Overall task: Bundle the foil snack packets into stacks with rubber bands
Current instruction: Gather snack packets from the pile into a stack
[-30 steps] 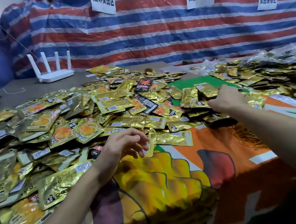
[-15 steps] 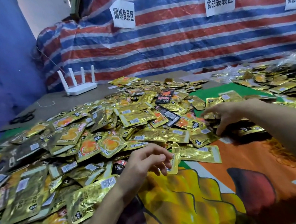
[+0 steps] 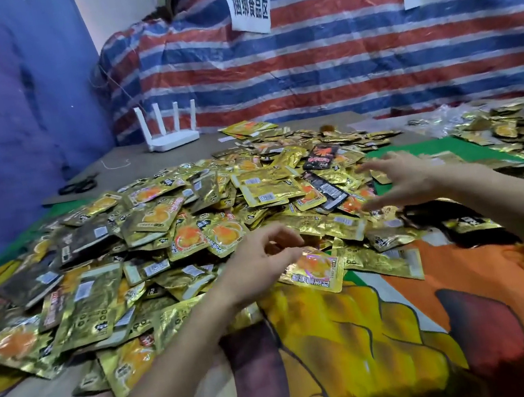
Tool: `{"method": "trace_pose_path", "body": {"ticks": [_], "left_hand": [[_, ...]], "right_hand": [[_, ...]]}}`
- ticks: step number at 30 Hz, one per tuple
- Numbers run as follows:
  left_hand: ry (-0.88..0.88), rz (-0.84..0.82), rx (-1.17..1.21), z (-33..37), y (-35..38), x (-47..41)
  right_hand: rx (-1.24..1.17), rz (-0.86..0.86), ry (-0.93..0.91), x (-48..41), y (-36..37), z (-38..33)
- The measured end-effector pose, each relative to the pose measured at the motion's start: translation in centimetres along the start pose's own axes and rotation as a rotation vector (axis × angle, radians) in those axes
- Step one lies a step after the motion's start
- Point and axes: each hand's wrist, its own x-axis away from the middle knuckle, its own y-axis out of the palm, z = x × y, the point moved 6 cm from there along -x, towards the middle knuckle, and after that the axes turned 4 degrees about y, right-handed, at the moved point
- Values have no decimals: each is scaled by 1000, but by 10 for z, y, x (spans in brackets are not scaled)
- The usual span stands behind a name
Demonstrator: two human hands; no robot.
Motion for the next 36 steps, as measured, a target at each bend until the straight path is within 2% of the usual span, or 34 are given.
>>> {"method": "trace_pose_path", "body": {"ticks": [2,8,14,17,23,29,36], "left_hand": [[-5,58,-160,4,-21,-4],[-3,224,-868,5,-74,-7],[-301,-27,-1237,-37,-70,-21],[-391,-49,-1253,-47,-65,-30],[-432,-21,-1331,-49,-54,-46],[-279,-113,-1302,-30,-57,-57],[-200,-44,-1062,-1,-95,-64]], "right_hand": [[-86,24,-102,6,-2,-39],[-16,104,-243,11,17,-131],[104,91,-158,11,53,-171],[73,77,-126,2,58,-176],[66,108,-138,-19,54,-175],[76,151,-182,-25,51,-180],[35,312,-301,-10,25,-179]]}}
